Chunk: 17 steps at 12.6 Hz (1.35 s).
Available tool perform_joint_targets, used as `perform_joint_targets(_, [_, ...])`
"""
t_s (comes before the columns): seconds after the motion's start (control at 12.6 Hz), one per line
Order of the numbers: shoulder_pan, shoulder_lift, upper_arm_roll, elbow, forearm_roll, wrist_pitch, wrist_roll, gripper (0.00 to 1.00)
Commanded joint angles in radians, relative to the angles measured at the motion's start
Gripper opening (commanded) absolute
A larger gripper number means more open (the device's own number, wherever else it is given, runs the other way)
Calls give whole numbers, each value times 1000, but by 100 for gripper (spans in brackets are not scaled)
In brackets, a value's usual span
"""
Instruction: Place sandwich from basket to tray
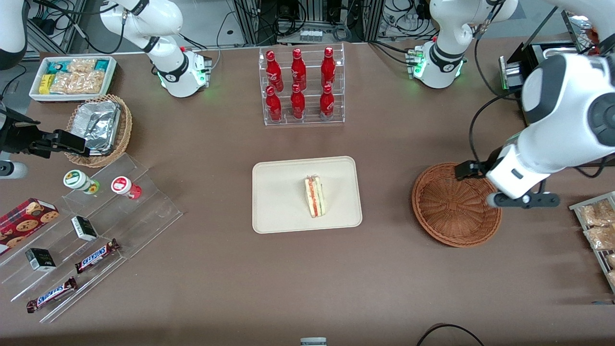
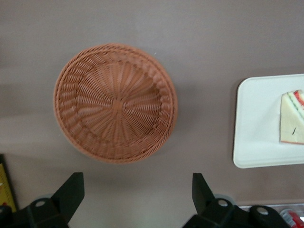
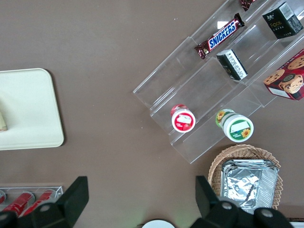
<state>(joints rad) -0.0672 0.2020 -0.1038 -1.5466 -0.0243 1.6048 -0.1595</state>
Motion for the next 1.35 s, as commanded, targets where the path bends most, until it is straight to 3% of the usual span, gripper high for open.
perform_joint_targets(0.0, [21,-91,-4,-68,-11,-32,23,100])
perform_joint_targets(0.4, [130,-163,-60,-118,-11,-61,52,100])
perform_joint_targets(0.87, [133,-233,-48,-96,6,-172,54,100])
perform_joint_targets(1.11, [70,-194,36,-35,6,-169,54,100])
perform_joint_targets(1.27, [69,-197,39,-36,6,-175,54,100])
